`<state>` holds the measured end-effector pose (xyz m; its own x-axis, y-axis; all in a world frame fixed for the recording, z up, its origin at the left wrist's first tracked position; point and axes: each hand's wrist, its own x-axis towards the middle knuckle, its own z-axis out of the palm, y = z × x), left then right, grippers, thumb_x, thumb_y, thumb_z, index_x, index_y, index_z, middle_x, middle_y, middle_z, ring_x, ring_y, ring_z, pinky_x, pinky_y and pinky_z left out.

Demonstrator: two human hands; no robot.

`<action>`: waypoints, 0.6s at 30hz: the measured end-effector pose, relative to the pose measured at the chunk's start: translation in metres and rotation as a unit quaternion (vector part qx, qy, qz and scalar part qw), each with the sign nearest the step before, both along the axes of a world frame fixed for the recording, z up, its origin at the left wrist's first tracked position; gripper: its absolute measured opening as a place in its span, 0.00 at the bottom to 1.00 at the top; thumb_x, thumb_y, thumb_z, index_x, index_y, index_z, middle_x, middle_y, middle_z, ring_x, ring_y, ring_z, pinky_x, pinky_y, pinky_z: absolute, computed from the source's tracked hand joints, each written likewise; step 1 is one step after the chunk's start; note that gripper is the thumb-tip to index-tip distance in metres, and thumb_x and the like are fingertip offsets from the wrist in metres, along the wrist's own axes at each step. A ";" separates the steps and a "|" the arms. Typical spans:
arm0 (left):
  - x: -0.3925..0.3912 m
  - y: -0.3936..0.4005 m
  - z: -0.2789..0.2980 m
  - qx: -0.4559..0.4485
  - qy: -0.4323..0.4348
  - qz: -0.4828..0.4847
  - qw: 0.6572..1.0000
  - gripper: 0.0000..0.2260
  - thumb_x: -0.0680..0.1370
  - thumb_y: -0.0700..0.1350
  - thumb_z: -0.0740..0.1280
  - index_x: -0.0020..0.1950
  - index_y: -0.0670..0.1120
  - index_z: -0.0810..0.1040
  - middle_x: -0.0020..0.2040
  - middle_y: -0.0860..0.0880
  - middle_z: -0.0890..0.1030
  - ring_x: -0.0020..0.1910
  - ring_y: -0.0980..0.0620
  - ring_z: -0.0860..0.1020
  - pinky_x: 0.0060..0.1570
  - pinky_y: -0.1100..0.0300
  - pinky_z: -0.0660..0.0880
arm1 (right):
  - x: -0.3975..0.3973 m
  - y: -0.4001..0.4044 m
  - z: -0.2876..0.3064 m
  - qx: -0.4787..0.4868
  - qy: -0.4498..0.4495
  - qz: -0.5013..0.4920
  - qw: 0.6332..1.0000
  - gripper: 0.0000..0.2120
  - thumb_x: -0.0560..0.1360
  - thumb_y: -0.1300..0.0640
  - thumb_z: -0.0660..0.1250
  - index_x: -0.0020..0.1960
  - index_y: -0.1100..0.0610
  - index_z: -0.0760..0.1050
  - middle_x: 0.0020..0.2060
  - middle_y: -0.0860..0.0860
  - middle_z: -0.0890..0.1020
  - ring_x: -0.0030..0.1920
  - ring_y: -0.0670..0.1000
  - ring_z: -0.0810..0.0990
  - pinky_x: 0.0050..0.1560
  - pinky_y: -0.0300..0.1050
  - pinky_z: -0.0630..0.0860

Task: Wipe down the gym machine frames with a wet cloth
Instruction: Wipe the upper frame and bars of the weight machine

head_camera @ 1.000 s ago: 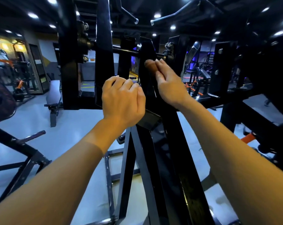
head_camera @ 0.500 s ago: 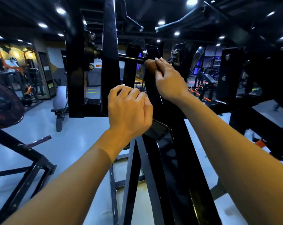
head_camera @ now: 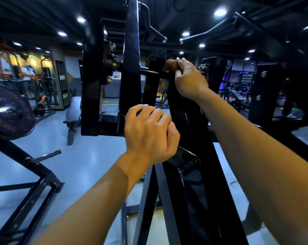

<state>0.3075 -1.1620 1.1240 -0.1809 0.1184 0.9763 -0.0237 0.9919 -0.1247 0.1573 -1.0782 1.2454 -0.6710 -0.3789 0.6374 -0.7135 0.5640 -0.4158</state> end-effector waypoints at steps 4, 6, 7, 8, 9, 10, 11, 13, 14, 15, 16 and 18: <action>0.002 0.002 0.001 0.005 -0.008 0.001 1.000 0.17 0.77 0.48 0.57 0.36 0.46 0.82 0.34 0.51 0.81 0.40 0.49 0.79 0.57 0.52 0.67 | 0.014 0.013 -0.021 0.009 0.017 0.008 1.000 0.27 0.85 0.53 0.56 0.83 0.51 0.60 0.83 0.49 0.59 0.81 0.54 0.59 0.79 0.48 0.56; 0.002 0.004 0.001 0.010 -0.002 0.004 1.000 0.17 0.77 0.48 0.57 0.35 0.46 0.81 0.34 0.51 0.81 0.40 0.49 0.78 0.57 0.53 0.67 | 0.024 0.025 -0.039 0.001 0.030 0.003 1.000 0.27 0.85 0.53 0.56 0.83 0.51 0.60 0.83 0.48 0.59 0.81 0.54 0.60 0.78 0.49 0.58; 0.001 0.004 0.001 0.014 -0.001 0.004 1.000 0.17 0.77 0.48 0.57 0.35 0.47 0.81 0.34 0.52 0.81 0.40 0.49 0.78 0.57 0.53 0.67 | 0.023 0.026 -0.041 -0.001 0.033 0.003 0.999 0.27 0.85 0.53 0.56 0.83 0.51 0.60 0.83 0.48 0.59 0.81 0.54 0.60 0.77 0.49 0.59; 0.001 0.005 0.001 0.017 -0.001 0.004 1.000 0.17 0.77 0.48 0.57 0.35 0.47 0.81 0.34 0.52 0.81 0.40 0.49 0.79 0.57 0.53 0.67 | 0.018 0.023 -0.037 0.001 0.036 0.001 0.999 0.27 0.85 0.54 0.56 0.83 0.51 0.59 0.83 0.48 0.59 0.81 0.55 0.61 0.77 0.49 0.59; 0.001 0.005 0.000 0.018 -0.001 0.004 1.000 0.17 0.77 0.48 0.57 0.35 0.47 0.81 0.34 0.52 0.81 0.40 0.49 0.79 0.58 0.53 0.67 | 0.009 0.016 -0.028 0.003 0.032 -0.002 0.999 0.27 0.85 0.54 0.55 0.83 0.52 0.59 0.83 0.49 0.59 0.81 0.56 0.61 0.78 0.50 0.58; 0.000 0.004 0.000 0.020 -0.003 0.003 1.000 0.17 0.77 0.48 0.57 0.35 0.47 0.81 0.35 0.52 0.81 0.40 0.49 0.79 0.58 0.53 0.67 | 0.000 0.008 -0.017 0.004 0.022 -0.004 1.000 0.27 0.85 0.54 0.55 0.83 0.52 0.58 0.83 0.50 0.58 0.81 0.56 0.60 0.79 0.50 0.57; 0.000 0.004 0.000 0.022 -0.006 0.001 1.000 0.17 0.77 0.48 0.57 0.36 0.47 0.82 0.35 0.51 0.81 0.41 0.49 0.79 0.58 0.52 0.68 | -0.010 -0.001 -0.004 0.004 0.010 -0.006 1.000 0.26 0.85 0.54 0.54 0.83 0.53 0.58 0.83 0.51 0.58 0.81 0.56 0.59 0.80 0.49 0.56; 0.000 0.003 0.000 0.021 -0.008 -0.002 1.000 0.17 0.76 0.48 0.57 0.37 0.47 0.83 0.36 0.51 0.82 0.41 0.49 0.80 0.59 0.52 0.68 | -0.025 -0.015 0.020 -0.002 -0.013 -0.007 1.000 0.26 0.86 0.54 0.54 0.83 0.53 0.57 0.83 0.51 0.57 0.82 0.55 0.57 0.81 0.48 0.54; 0.000 0.003 -0.001 0.018 -0.008 -0.001 1.000 0.17 0.76 0.48 0.57 0.38 0.47 0.84 0.36 0.51 0.83 0.41 0.49 0.80 0.59 0.51 0.69 | -0.032 -0.020 0.027 -0.002 -0.023 -0.008 1.000 0.27 0.86 0.53 0.53 0.84 0.53 0.57 0.83 0.50 0.57 0.82 0.54 0.57 0.81 0.48 0.53; 0.001 0.003 -0.001 0.015 -0.007 0.001 1.000 0.17 0.76 0.48 0.57 0.38 0.46 0.84 0.36 0.51 0.83 0.41 0.49 0.80 0.59 0.52 0.69 | -0.033 -0.024 0.033 0.000 -0.029 -0.011 1.000 0.27 0.86 0.53 0.53 0.84 0.52 0.56 0.83 0.50 0.57 0.82 0.54 0.57 0.81 0.48 0.53; 0.001 0.003 0.000 0.014 -0.008 0.001 1.000 0.17 0.76 0.48 0.58 0.38 0.46 0.84 0.36 0.51 0.83 0.41 0.49 0.80 0.59 0.52 0.68 | -0.032 -0.024 0.034 0.001 -0.031 -0.015 0.999 0.27 0.85 0.53 0.53 0.84 0.52 0.56 0.83 0.50 0.57 0.82 0.54 0.57 0.81 0.48 0.54; 0.001 0.003 0.001 0.020 -0.015 -0.001 1.000 0.17 0.76 0.48 0.57 0.37 0.46 0.83 0.36 0.51 0.82 0.41 0.49 0.80 0.58 0.53 0.68 | -0.019 -0.018 0.027 -0.002 -0.027 -0.012 1.000 0.27 0.85 0.54 0.53 0.84 0.53 0.57 0.83 0.51 0.59 0.81 0.55 0.59 0.80 0.48 0.56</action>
